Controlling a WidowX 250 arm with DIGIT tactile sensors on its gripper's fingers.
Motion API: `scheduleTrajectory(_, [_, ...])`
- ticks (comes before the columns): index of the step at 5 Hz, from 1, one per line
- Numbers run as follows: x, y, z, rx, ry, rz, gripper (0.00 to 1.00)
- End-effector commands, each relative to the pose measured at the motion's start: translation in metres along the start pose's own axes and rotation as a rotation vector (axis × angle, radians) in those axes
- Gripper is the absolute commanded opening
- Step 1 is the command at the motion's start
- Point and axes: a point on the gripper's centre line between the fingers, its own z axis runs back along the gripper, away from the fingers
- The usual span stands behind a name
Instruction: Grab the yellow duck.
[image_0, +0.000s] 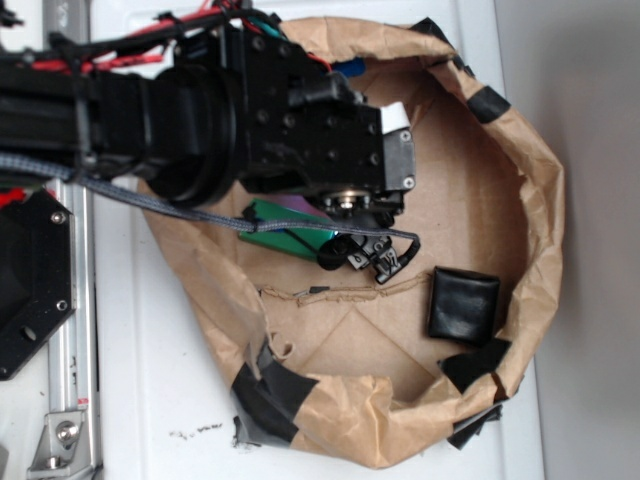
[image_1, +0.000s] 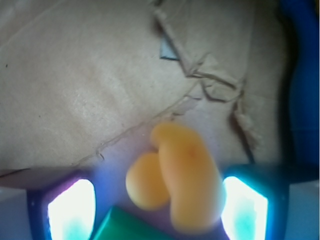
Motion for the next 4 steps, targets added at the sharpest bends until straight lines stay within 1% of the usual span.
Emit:
scheduleTrajectory(1, [0.013, 0.005, 0.012, -0.009, -0.057, 0.009, 1.00])
scheduleTrajectory(2, [0.010, 0.004, 0.010, 0.001, -0.056, -0.019, 1.00])
scheduleTrajectory(3, [0.016, 0.007, 0.009, -0.015, -0.063, -0.017, 1.00])
scheduleTrajectory(4, [0.026, 0.015, 0.016, -0.011, -0.104, -0.006, 1.00])
